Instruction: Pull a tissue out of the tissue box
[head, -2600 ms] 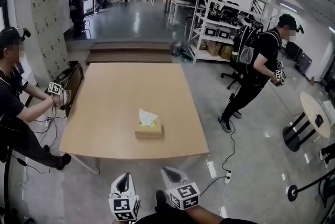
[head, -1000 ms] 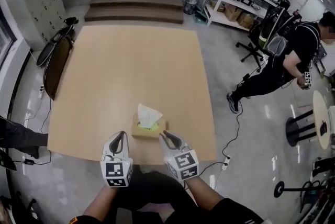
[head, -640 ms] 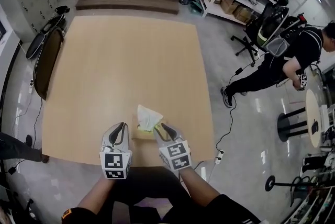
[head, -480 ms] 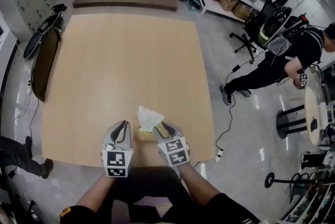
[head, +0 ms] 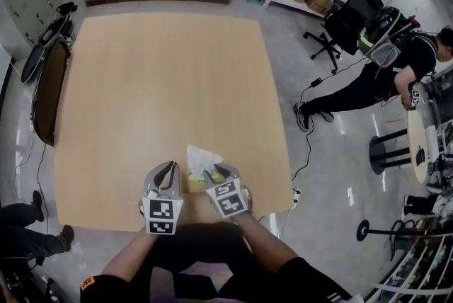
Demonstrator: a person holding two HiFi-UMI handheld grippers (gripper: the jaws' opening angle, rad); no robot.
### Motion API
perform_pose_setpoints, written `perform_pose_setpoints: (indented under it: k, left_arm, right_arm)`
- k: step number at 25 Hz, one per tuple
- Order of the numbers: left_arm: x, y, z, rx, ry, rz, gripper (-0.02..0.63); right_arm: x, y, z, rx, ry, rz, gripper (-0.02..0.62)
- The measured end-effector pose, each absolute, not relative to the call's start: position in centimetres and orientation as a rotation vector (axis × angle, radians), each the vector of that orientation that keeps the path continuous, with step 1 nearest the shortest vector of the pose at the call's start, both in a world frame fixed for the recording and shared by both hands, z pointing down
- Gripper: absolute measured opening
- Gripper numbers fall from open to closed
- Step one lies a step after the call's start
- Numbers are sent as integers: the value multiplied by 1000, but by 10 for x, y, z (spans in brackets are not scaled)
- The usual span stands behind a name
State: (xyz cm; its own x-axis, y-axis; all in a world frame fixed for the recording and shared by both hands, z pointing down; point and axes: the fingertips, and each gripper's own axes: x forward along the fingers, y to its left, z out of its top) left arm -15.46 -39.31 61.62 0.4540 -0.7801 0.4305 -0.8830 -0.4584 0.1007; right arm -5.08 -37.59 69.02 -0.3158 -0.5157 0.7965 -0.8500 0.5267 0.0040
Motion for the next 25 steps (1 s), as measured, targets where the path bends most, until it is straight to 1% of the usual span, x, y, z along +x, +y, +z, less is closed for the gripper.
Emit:
perform_pose_setpoints:
  k: [3, 4, 5, 7, 8, 14, 21, 25]
  left_arm:
    - [-152, -393, 619, 2385, -1413, 463, 32]
    - [-152, -393, 619, 2380, -1412, 461, 32]
    - [-152, -394, 619, 2375, -1412, 458, 31]
    - [-156, -396, 620, 2367, -1414, 455, 29]
    - [-157, -397, 620, 2364, -1417, 453, 28]
    - [-155, -393, 621, 2376, -1448, 439, 23]
    - [-157, -391, 609, 2386, -1505, 399, 18]
    - [-147, -378, 606, 2382, -1525, 354, 18]
  right_arm:
    - [-48, -377, 691, 1104, -1967, 518, 122]
    - [-47, -378, 691, 1104, -1962, 510, 104]
    - [-47, -379, 690, 1103, -1958, 503, 70]
    - [-50, -382, 689, 1101, -1955, 494, 48]
    - [-51, -382, 689, 1100, -1955, 493, 10]
    - [-47, -386, 678, 1165, -2013, 531, 1]
    - [-32, -400, 624, 1325, -2129, 530, 0]
    - [-21, -393, 601, 1368, -2191, 495, 0]
